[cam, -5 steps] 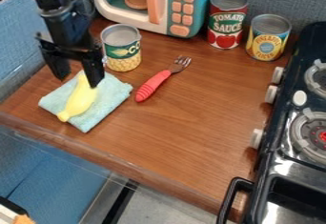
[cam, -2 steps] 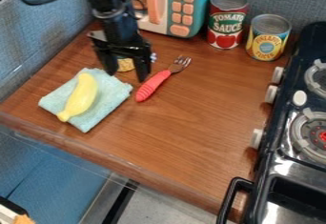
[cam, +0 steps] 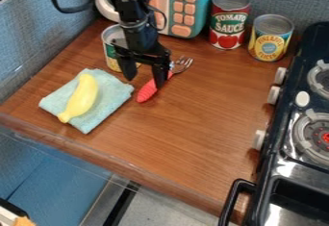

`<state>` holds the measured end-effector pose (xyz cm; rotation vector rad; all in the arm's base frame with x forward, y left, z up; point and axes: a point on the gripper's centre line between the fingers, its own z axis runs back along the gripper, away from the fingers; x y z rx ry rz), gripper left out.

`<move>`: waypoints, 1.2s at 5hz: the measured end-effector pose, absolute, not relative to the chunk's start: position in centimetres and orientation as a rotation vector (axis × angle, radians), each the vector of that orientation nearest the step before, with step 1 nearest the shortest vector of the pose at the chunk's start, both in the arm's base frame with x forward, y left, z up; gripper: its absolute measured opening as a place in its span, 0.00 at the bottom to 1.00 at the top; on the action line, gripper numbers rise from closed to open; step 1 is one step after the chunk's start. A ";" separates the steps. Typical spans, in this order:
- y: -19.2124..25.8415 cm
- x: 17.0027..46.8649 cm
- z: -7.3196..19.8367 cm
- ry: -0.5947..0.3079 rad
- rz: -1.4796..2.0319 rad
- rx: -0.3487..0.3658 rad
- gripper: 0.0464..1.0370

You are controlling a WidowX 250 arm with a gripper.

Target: Lift the orange fork

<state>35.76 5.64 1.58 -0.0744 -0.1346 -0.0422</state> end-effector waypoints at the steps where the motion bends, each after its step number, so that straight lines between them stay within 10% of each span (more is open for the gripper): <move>1: 5.4 36.0 1.3 -0.145 -0.058 -0.063 0.96; 2: 5.0 35.5 0.8 -0.133 -0.081 -0.044 0.88; 4: 4.7 34.8 0.0 -0.121 -0.136 0.003 0.38; 6: 5.1 34.9 0.5 -0.103 -0.127 -0.021 0.38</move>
